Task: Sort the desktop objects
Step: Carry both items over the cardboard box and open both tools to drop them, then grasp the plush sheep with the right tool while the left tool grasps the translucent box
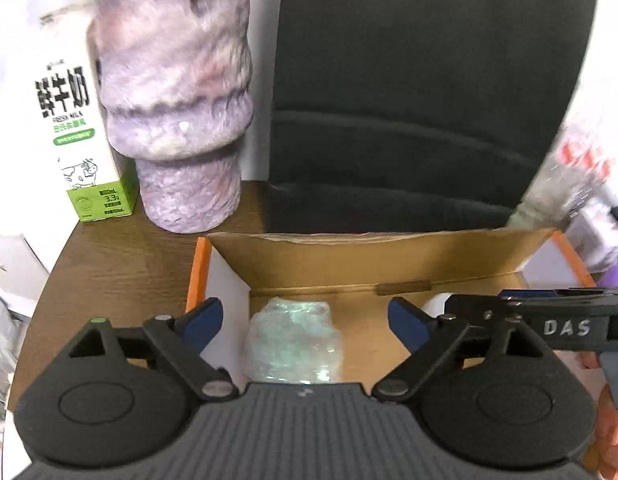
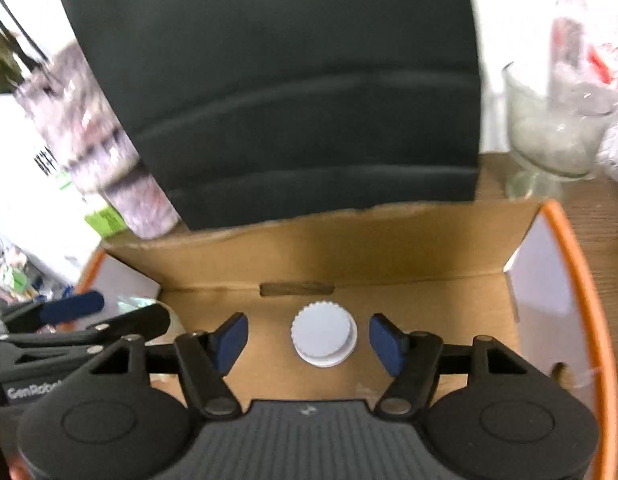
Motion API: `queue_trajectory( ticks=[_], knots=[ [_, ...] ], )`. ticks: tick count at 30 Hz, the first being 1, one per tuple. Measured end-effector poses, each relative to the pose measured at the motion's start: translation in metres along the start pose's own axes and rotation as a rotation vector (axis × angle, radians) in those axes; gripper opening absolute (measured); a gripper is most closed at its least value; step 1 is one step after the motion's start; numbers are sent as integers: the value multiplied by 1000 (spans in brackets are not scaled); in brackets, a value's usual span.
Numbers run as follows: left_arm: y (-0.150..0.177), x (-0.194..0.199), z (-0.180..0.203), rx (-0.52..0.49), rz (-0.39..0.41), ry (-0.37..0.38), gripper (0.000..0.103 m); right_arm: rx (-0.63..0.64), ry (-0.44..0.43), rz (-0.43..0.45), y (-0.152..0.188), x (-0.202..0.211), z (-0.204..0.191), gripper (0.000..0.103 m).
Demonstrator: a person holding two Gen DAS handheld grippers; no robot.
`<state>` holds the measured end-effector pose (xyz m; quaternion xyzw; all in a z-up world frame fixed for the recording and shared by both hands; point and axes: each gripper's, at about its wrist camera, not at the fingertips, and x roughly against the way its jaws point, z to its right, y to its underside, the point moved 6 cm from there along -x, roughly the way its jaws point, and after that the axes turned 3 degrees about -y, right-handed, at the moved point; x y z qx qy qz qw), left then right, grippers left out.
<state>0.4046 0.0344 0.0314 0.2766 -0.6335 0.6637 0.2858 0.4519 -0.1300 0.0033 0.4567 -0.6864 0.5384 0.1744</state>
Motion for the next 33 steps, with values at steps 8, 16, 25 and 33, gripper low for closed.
queue_trajectory(
  ticks=[8,16,25,33],
  knots=[
    [33,106,11,57,61,-119,103,134,120,139,17,112,-16,88],
    [191,204,25,35,210,-131,103,218,93,212,145,213,-27,99],
    [319,242,34,1,190,-37,103,277,87,280,305,239,-38,101],
    [335,229,36,15,140,-38,103,224,34,225,360,236,-34,101]
  ],
)
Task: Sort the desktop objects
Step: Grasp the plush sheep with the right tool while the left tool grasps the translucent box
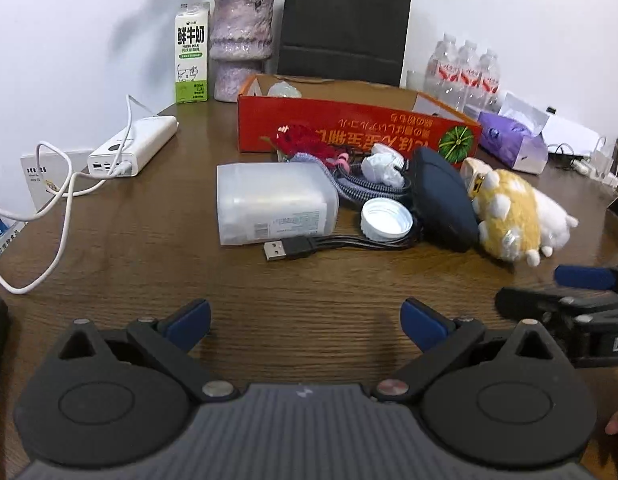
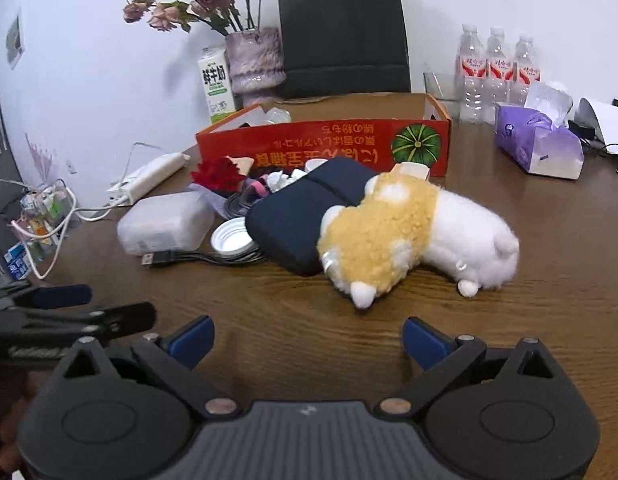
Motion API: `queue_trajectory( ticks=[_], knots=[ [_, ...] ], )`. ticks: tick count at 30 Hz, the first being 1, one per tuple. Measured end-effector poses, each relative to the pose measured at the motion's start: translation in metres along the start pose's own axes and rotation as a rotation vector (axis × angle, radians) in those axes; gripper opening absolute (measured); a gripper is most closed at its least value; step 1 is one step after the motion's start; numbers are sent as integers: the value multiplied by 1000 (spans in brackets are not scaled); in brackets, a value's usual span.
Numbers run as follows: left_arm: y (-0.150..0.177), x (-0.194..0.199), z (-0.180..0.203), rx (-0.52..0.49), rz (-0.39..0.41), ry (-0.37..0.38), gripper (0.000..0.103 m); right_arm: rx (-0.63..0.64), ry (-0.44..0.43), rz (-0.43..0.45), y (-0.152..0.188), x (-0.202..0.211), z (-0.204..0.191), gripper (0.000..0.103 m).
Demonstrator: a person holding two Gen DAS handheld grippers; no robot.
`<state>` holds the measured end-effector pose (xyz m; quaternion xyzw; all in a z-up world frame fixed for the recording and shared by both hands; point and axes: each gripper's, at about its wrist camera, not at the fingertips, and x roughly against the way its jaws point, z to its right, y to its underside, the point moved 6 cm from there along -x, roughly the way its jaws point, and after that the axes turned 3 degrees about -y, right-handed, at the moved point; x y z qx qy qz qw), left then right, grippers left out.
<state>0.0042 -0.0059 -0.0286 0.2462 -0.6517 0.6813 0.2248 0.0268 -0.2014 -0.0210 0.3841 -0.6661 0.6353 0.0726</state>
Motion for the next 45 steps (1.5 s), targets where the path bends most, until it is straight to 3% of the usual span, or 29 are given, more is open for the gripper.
queue_trajectory(
  ticks=[9,13,18,21,24,26,27,28,29,31,35,39,42,45],
  knots=[
    [5,-6,8,-55,-23,-44,103,-66,-25,-1,1,-5,8,101],
    [1,-6,9,-70,-28,-28,103,-86,-23,1,1,-4,13,101],
    [-38,-2,-6,-19,123,-31,103,-206,-28,27,-13,0,33,101],
    [-55,-33,-14,33,50,-26,103,-269,-27,69,-30,-5,48,101],
    [-64,-59,-17,79,16,35,103,-318,67,41,-37,-25,64,99],
    [-65,-70,-21,94,-5,29,99,-391,89,27,-38,-36,74,92],
    [-65,-73,-22,98,-6,16,90,-401,83,45,-39,-38,76,86],
    [-65,-74,-23,98,-1,9,90,-410,70,53,-40,-40,77,64],
    [-66,-74,-24,101,-5,10,89,-412,54,52,-40,-42,77,55],
    [-66,-70,-26,110,-9,8,88,-405,51,56,-39,-43,77,53],
    [-70,-43,-29,81,29,-45,85,-262,148,62,-41,-33,65,51],
    [-68,3,-28,65,77,-21,85,208,424,56,-34,-17,26,51],
    [-54,30,-23,88,57,41,85,531,564,17,-11,-13,-2,52],
    [-32,41,-9,90,1,122,85,642,530,-29,9,-7,-24,54]
  ],
)
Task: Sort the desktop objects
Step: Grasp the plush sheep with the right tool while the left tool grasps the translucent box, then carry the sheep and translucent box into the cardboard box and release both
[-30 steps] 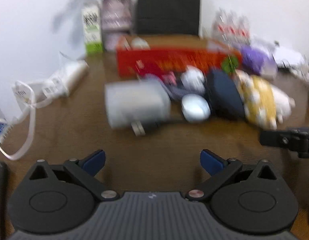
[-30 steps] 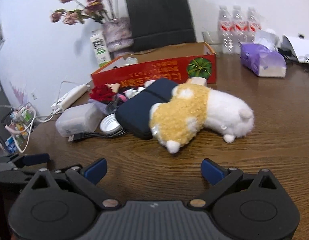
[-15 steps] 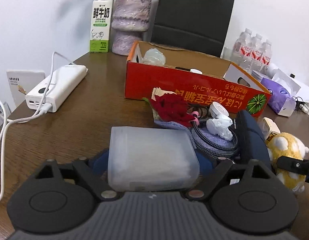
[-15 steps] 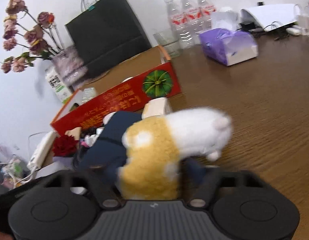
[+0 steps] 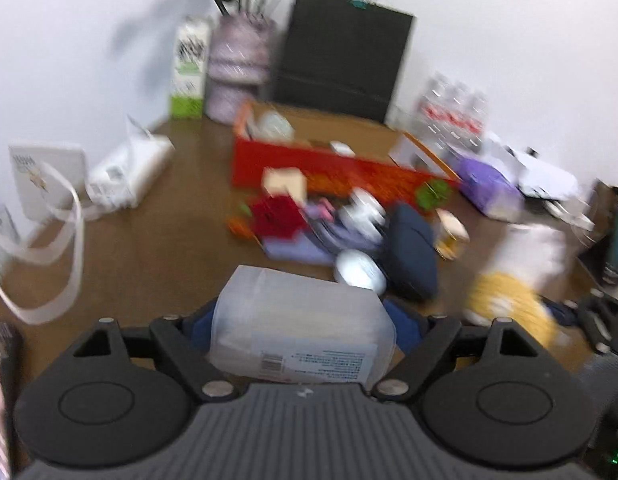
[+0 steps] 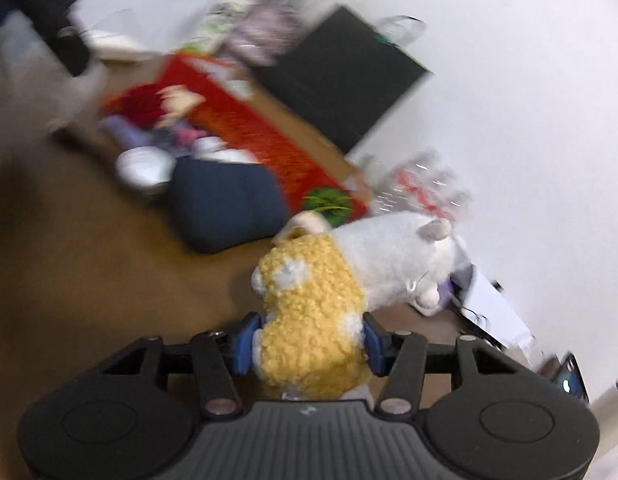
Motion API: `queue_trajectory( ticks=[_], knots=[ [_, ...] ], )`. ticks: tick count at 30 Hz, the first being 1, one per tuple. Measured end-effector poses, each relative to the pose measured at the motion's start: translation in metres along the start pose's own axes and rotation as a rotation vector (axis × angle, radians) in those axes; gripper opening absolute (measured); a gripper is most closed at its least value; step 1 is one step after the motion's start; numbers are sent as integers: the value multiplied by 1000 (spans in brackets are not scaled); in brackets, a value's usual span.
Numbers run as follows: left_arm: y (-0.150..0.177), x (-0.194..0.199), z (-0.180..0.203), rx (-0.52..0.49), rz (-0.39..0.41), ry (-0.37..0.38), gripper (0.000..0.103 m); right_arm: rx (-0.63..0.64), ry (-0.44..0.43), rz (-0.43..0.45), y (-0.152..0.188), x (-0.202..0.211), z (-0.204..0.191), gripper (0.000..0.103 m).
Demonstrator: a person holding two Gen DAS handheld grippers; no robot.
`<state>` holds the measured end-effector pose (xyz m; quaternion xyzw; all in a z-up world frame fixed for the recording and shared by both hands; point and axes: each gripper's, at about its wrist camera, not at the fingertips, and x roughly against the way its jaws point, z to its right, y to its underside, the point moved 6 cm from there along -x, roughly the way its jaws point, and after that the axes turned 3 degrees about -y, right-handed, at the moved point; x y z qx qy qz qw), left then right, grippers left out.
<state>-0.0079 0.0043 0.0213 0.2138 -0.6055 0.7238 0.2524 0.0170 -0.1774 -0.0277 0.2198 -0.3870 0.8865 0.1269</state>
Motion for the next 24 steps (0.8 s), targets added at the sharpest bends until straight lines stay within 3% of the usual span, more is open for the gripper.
queue_trajectory(
  ticks=[3,5,8,13,18,20,24],
  knots=[
    [22,0,9,-28,-44,0,86,11,-34,24,1,17,-16,62],
    [29,3,12,-42,-53,8,86,-1,-67,41,2,25,-22,79],
    [34,5,13,-63,-46,12,86,-107,-177,66,3,38,-17,89],
    [35,-1,16,-102,-36,2,86,-504,-433,45,11,40,27,89],
    [33,-4,20,-122,-31,23,86,-1051,-590,-67,51,12,85,87],
    [32,-8,22,-135,-35,25,87,-1197,-627,-114,71,9,95,85],
    [32,-23,24,-142,-66,22,87,-1388,-557,-138,92,-4,105,87]
  ],
)
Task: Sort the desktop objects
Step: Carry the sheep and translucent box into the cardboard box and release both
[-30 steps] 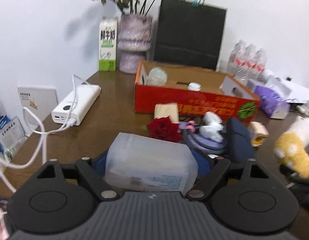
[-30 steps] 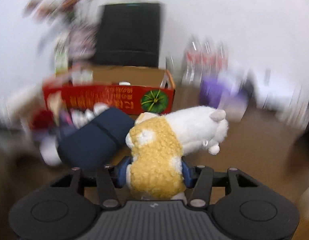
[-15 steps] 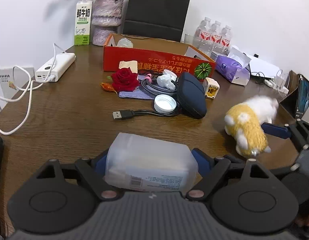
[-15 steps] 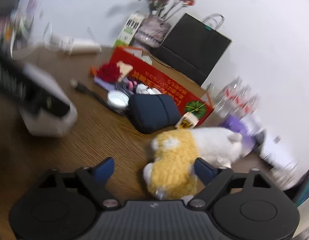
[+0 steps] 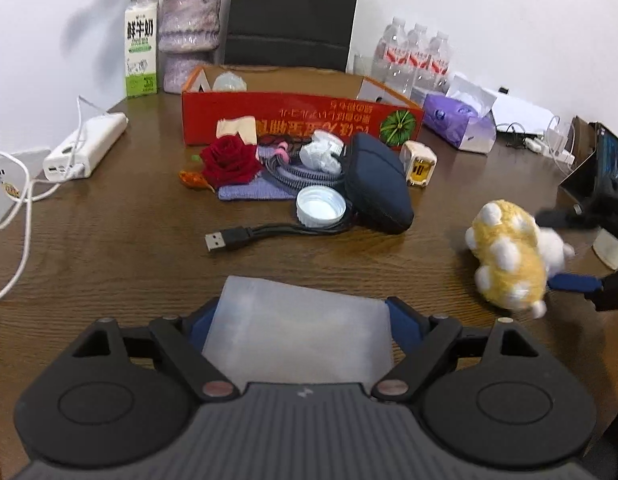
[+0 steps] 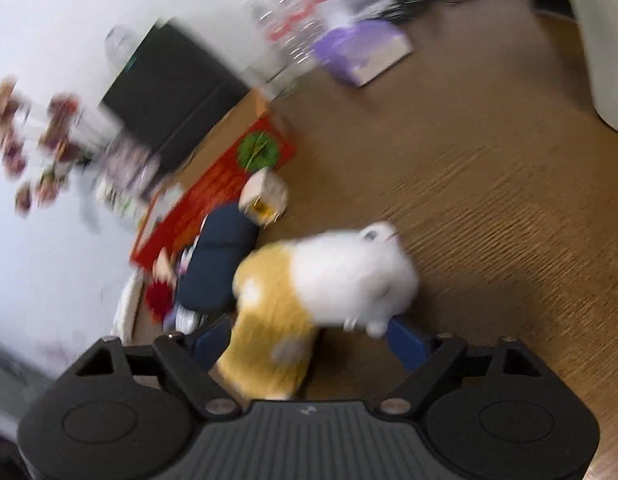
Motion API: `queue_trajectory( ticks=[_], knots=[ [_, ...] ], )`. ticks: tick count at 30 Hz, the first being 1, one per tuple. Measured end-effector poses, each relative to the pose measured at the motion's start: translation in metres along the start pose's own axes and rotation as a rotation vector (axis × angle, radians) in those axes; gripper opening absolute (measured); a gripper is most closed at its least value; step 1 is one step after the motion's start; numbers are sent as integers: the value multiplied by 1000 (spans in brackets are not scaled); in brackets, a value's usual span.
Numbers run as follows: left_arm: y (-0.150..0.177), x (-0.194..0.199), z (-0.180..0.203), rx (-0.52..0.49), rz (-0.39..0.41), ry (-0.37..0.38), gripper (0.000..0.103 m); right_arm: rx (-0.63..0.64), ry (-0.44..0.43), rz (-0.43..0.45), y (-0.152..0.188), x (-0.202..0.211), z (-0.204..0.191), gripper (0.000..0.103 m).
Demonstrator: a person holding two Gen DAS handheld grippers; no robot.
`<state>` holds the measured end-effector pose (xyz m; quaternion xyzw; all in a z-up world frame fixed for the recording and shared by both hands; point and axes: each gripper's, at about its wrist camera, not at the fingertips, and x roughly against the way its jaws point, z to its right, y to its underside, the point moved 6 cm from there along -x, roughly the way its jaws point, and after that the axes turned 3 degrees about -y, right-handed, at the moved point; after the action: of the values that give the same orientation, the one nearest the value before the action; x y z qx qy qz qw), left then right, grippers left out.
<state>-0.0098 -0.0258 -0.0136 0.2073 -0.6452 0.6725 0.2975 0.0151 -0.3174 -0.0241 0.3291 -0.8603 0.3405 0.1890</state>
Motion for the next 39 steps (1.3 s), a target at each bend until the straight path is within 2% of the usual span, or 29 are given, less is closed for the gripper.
queue_trajectory(
  ticks=[2,4,6,8,10,11,14,16,20,22,31,35,39],
  knots=[
    [0,-5,0,1,-11,-1,87,-51,9,46,-10,-12,6,85],
    [0,-7,0,-1,-18,-3,87,-33,60,98,-22,-24,5,84],
    [0,-8,0,-3,-21,-6,87,41,136,121,-33,-40,-3,82],
    [1,-7,0,0,-26,-12,87,151,186,115,-38,-56,-13,68],
    [2,-7,0,-4,-26,-15,86,257,223,97,-35,-67,-24,65],
    [2,-6,0,-4,-24,-15,86,292,219,82,-31,-68,-29,58],
    [0,-3,-3,18,-16,-13,85,345,183,55,-21,-65,-43,49],
    [-3,3,-4,22,8,-10,84,410,174,93,-13,-54,-55,48],
    [-12,19,-4,33,64,-14,83,582,211,206,0,-28,-82,43],
    [-16,24,-4,43,78,-16,83,624,217,233,3,-20,-90,42],
    [-38,37,-17,89,145,-30,83,687,202,331,-7,5,-112,38],
    [-49,34,-20,91,161,-52,83,705,185,347,-10,6,-120,38],
    [-79,31,-27,98,188,-27,83,708,175,348,-18,-2,-126,38]
  ],
)
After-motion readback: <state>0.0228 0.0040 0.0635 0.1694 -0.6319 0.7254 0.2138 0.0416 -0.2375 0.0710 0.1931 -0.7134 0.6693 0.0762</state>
